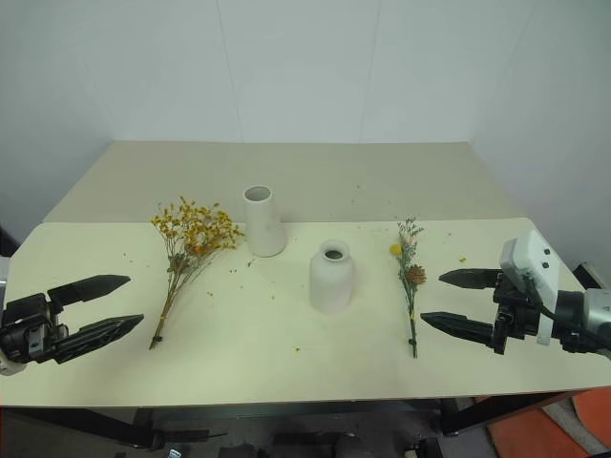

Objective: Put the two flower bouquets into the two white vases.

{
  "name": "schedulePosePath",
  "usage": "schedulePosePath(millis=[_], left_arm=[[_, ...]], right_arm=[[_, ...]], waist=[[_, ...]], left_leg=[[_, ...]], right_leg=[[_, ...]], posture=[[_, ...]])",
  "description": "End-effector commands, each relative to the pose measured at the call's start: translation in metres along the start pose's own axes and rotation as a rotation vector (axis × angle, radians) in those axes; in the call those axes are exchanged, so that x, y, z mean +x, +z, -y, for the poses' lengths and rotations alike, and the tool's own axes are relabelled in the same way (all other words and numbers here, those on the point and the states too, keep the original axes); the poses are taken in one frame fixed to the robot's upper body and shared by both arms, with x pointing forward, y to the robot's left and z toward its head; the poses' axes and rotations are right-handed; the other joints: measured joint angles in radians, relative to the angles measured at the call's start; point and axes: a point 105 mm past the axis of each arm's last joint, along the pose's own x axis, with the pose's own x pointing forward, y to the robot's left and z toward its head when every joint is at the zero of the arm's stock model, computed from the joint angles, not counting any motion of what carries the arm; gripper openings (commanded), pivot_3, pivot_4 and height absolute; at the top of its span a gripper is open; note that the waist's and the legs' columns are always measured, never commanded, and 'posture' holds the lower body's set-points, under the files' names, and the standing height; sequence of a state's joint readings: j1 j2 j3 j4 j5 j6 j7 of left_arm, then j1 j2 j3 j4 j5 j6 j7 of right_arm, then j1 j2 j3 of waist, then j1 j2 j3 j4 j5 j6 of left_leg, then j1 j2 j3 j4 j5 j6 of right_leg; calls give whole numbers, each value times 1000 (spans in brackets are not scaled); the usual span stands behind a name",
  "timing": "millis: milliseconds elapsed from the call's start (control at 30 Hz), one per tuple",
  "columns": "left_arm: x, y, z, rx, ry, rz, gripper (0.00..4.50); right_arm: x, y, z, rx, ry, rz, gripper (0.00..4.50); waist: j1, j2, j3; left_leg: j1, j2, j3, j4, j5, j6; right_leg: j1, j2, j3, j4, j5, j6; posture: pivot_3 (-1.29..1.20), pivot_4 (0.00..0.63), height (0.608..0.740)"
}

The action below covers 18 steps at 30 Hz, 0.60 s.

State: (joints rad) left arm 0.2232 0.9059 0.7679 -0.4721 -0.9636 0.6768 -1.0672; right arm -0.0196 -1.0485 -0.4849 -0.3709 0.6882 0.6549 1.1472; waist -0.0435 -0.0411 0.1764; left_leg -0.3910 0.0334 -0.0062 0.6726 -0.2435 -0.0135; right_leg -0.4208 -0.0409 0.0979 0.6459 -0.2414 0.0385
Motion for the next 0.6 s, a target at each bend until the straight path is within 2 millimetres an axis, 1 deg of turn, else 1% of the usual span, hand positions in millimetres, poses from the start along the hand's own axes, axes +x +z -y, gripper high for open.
schedulePosePath(millis=[33,433,500,600], left_arm=[[0,11,2,47,-7,16,4467],[4,11,0,46,-25,13,4467],[7,11,-1,49,-37,15,4467],[15,12,-1,51,-79,23,4467]], right_arm=[[-6,10,1,-47,-24,14,4500],[-7,7,3,-28,-84,3,4500],[-8,6,4,-18,-105,-9,4500],[-10,0,5,10,-153,-54,4500]], waist=[[0,0,0],[0,0,0],[0,0,0],[3,0,0]], left_leg=[[0,0,0,0,0,0],[0,0,0,0,0,0],[0,0,0,0,0,0],[0,0,0,0,0,0]], right_leg=[[0,0,0,0,0,0],[0,0,0,0,0,0],[0,0,0,0,0,0],[0,0,0,0,0,0]], posture=[[0,150,740],[0,150,740],[0,150,740],[0,150,740]])
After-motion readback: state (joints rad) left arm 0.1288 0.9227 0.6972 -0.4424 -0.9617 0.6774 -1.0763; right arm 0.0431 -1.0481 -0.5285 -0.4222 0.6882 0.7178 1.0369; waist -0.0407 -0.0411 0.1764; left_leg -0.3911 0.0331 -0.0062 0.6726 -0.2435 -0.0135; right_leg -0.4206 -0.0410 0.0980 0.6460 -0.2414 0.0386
